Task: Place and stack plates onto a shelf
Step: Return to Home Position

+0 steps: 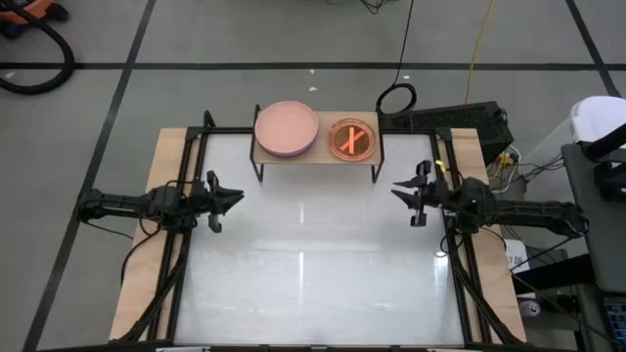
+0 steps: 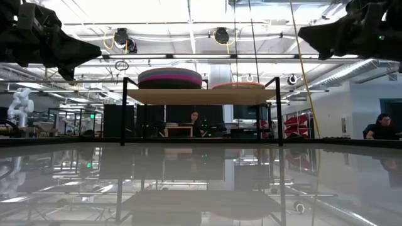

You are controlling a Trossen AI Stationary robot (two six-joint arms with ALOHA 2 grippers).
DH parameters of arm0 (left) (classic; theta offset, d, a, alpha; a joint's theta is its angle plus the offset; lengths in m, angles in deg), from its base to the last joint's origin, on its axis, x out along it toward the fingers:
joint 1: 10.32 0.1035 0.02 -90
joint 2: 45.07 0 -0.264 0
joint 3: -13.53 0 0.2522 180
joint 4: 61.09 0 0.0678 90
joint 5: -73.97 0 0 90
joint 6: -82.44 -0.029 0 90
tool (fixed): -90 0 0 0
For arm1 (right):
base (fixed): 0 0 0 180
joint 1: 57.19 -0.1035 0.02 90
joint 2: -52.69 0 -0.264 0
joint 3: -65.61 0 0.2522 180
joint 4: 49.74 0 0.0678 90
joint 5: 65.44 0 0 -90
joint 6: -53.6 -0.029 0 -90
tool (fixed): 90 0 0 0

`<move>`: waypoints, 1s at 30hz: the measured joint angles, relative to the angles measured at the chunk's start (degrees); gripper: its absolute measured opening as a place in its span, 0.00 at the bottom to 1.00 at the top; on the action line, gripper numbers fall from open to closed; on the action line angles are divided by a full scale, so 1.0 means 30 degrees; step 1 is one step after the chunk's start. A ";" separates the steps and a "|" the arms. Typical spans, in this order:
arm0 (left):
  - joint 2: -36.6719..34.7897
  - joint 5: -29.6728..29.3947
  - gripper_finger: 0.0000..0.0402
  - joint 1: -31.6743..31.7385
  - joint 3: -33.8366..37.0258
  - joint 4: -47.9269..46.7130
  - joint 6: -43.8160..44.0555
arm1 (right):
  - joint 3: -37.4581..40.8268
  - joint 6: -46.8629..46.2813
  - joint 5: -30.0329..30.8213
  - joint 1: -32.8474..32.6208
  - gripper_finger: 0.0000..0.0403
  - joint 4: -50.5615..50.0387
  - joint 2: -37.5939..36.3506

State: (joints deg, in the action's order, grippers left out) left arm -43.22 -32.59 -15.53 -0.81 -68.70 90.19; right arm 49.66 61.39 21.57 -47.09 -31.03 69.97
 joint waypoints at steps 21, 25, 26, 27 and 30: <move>-0.0002 0.0000 0.16 0.0000 0.0000 0.0002 0.0002 | -0.0607 -0.0373 0.2568 -0.0007 0.21 -1.0706 -0.3018; 0.0003 0.0000 0.16 0.0000 0.0000 0.0000 0.0003 | 0.0314 -0.0889 0.2569 -0.0007 0.21 -0.9395 -0.3022; -0.0002 0.0000 0.16 0.0000 0.0000 0.0000 0.0000 | 0.0353 -0.0970 0.2578 -0.0007 0.21 -0.9327 -0.3032; 0.0002 0.0000 0.16 0.0000 0.0000 0.0000 0.0000 | 0.0353 -0.1005 0.2576 -0.0007 0.21 -0.9463 -0.3024; 0.0003 0.0000 0.16 0.0000 0.0000 0.0002 0.0000 | 0.0361 -0.1012 0.2555 -0.0007 0.21 -0.9496 -0.2972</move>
State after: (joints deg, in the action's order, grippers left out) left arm -43.21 -32.59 -15.53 -0.81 -68.70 90.19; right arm 50.75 58.35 29.23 -47.11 -59.52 61.06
